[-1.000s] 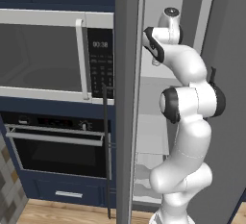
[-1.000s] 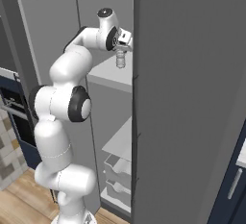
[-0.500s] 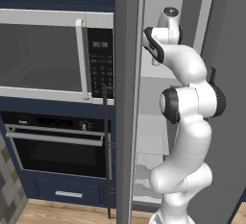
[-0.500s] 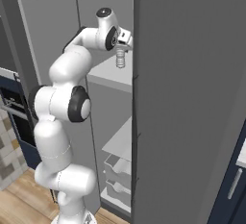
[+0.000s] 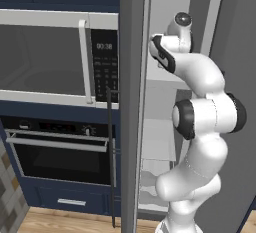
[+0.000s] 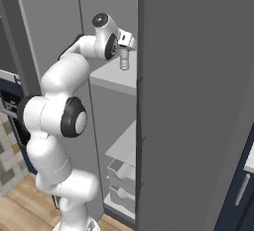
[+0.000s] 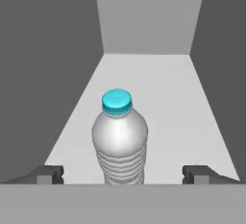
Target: Take the bottled waters from the counter and place them in the freezer to freeze. Close the freezer door after placing the bottles.
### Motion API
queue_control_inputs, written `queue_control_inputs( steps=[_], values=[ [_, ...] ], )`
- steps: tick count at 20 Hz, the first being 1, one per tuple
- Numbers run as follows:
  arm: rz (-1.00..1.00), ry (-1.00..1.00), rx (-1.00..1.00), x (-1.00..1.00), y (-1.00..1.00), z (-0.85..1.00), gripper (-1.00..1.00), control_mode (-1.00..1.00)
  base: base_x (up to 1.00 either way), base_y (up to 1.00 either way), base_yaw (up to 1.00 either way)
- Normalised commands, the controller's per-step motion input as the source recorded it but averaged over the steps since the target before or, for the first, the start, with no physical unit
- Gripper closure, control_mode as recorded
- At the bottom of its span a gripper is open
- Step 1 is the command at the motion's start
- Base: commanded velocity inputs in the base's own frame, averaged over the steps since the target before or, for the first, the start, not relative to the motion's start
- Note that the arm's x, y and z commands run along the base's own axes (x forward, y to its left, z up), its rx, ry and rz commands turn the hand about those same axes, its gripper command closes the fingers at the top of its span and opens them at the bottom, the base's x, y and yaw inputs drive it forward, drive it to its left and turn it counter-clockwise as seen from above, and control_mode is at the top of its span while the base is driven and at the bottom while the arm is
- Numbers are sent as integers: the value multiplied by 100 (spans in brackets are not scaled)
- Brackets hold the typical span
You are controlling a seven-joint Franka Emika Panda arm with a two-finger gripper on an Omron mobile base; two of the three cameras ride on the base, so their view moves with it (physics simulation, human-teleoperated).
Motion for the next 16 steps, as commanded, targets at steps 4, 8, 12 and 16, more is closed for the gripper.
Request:
queue_control_inputs(
  steps=[4,8,12,16],
  values=[
    [0,-17,0,-68,25,30,-100,-100,0,0,0],
    [0,-6,0,-95,13,59,-100,-100,0,0,0],
    [0,0,3,-100,0,35,-100,-100,0,0,0],
    [0,1,4,-100,3,21,-100,-100,0,0,0]
  ],
)
